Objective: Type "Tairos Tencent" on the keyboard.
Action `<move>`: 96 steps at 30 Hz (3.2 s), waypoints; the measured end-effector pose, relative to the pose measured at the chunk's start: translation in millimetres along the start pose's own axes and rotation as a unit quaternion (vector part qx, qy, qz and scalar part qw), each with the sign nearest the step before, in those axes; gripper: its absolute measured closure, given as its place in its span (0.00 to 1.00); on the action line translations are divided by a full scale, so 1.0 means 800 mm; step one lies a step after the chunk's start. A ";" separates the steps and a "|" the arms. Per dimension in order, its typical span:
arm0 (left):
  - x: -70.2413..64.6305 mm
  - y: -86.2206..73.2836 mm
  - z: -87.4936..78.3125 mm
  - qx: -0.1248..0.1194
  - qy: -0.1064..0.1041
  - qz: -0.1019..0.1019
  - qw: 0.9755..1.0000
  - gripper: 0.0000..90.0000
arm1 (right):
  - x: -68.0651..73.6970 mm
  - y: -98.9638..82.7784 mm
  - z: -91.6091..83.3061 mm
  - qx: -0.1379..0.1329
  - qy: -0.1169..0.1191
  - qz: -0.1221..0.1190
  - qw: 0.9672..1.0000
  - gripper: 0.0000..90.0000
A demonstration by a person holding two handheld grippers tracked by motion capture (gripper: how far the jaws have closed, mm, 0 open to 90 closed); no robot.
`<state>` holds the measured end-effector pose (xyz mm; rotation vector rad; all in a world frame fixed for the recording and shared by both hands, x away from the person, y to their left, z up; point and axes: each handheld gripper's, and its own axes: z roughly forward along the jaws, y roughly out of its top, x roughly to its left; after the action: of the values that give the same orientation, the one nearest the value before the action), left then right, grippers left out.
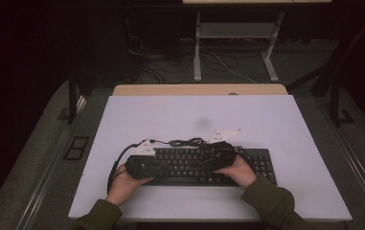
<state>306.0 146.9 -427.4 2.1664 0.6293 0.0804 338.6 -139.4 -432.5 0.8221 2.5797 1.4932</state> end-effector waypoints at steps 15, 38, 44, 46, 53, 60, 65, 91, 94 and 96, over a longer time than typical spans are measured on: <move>0.001 -0.003 0.006 0.030 -0.013 0.005 0.999 0.99 | 0.000 0.000 0.000 0.001 0.001 0.000 1.000 0.23; 0.001 -0.002 0.002 0.021 -0.012 0.005 1.000 0.99 | 0.000 0.001 0.000 -0.001 -0.001 0.002 1.000 0.23; 0.000 0.001 -0.003 0.014 -0.006 0.008 1.000 0.99 | 0.000 0.000 -0.001 -0.001 -0.002 0.002 1.000 0.23; 0.000 0.002 -0.004 0.011 -0.004 0.006 1.000 0.99 | 0.000 0.000 -0.001 0.000 -0.002 0.001 1.000 0.23; 0.004 0.004 -0.005 0.003 0.009 0.004 1.000 0.99 | 0.000 0.000 0.000 -0.001 -0.002 0.002 1.000 0.23; 0.013 0.007 -0.006 -0.009 0.028 -0.009 1.000 0.99 | 0.000 0.000 0.001 0.001 -0.001 0.001 1.000 0.23; 0.020 0.006 -0.002 -0.009 0.040 -0.013 0.999 0.99 | 0.000 -0.001 0.002 0.002 -0.001 0.003 1.000 0.23; 0.029 0.001 0.006 0.010 0.051 -0.013 0.999 0.99 | 0.000 -0.001 0.002 0.000 -0.001 0.005 1.000 0.23; 0.029 0.002 0.004 0.009 0.055 -0.009 0.998 0.99 | 0.000 -0.001 0.002 -0.001 -0.002 0.003 1.000 0.23; 0.029 0.001 0.004 0.005 0.054 -0.015 0.998 0.99 | 0.000 -0.001 0.001 -0.001 -0.002 0.003 1.000 0.23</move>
<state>327.1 155.1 -432.7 2.1716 0.7251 0.1802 338.8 -139.0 -433.9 0.8325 2.5751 1.4944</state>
